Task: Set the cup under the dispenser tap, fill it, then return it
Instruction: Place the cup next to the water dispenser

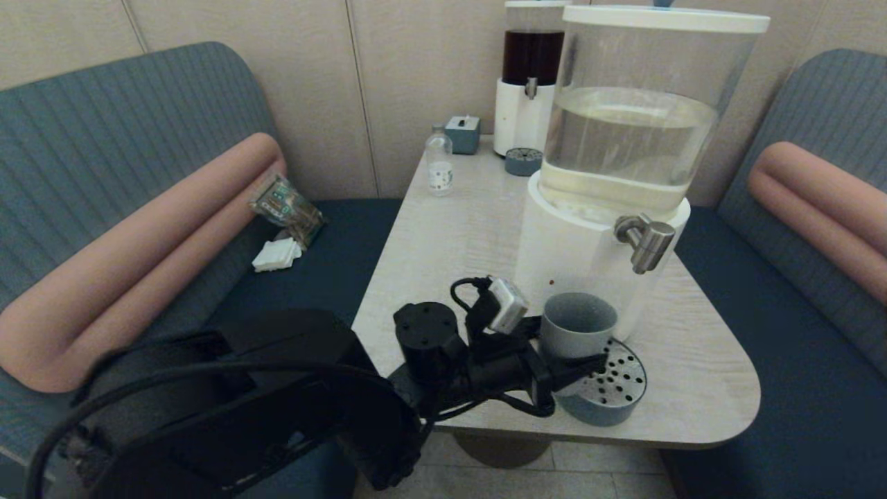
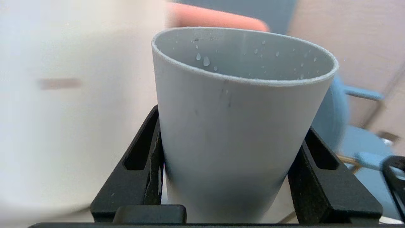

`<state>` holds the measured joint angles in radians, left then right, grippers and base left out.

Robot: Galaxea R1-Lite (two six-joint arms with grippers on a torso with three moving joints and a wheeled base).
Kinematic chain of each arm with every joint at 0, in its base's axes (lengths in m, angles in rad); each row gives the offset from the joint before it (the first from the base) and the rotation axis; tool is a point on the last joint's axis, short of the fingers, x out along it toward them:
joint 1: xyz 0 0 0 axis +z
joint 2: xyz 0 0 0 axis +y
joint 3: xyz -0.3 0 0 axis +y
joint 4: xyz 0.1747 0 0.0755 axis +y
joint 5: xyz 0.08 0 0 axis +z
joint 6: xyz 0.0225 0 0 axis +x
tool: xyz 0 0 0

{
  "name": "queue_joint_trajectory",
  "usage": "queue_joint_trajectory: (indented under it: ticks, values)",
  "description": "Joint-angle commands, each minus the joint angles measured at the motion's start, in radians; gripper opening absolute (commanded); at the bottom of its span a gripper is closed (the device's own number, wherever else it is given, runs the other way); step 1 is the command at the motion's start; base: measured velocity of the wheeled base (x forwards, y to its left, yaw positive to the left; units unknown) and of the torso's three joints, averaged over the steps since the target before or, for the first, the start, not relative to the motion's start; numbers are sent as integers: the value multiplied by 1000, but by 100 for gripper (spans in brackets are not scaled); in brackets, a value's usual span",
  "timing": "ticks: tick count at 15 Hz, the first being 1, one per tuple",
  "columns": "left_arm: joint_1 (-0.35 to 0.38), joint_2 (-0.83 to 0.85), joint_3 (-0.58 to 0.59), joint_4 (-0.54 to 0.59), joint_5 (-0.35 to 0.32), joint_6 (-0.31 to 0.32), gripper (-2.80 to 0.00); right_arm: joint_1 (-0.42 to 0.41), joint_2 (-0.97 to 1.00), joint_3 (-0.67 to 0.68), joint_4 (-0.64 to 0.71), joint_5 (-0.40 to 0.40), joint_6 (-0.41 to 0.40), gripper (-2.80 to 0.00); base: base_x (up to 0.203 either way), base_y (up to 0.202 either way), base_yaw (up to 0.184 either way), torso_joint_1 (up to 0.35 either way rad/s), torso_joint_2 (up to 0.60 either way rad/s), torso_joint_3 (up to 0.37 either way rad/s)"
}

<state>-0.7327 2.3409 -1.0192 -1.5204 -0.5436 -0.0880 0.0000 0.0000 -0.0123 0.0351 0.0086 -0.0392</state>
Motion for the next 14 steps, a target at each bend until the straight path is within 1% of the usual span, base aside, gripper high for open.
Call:
queue_joint_trajectory:
  ticks: [1,3,5,6,8,10,11,14]
  values:
    - [62,-106,77,-9,-6,-1,-280,0,2,0,0,1,-1,-280,0,0,0,0,0,0]
    - [158,-134,110,-9,-16,2,-280,0,2,0,0,1,-1,-280,0,0,0,0,0,0]
    - [262,-132,103,-10,-52,-1,-280,0,2,0,0,1,-1,-280,0,0,0,0,0,0]
    - [295,-113,87,-10,-63,-13,-280,0,2,0,0,1,-1,-280,0,0,0,0,0,0]
    - [342,-44,4,-10,-67,-26,-280,0,2,0,0,1,-1,-280,0,0,0,0,0,0]
    - [373,36,-110,-10,-63,-25,-280,0,2,0,0,1,-1,-280,0,0,0,0,0,0]
    - [385,82,-169,-10,-61,-25,-280,0,2,0,0,1,-1,-280,0,0,0,0,0,0]
    - [409,199,-291,-10,-54,-23,-280,0,2,0,0,1,-1,-280,0,0,0,0,0,0]
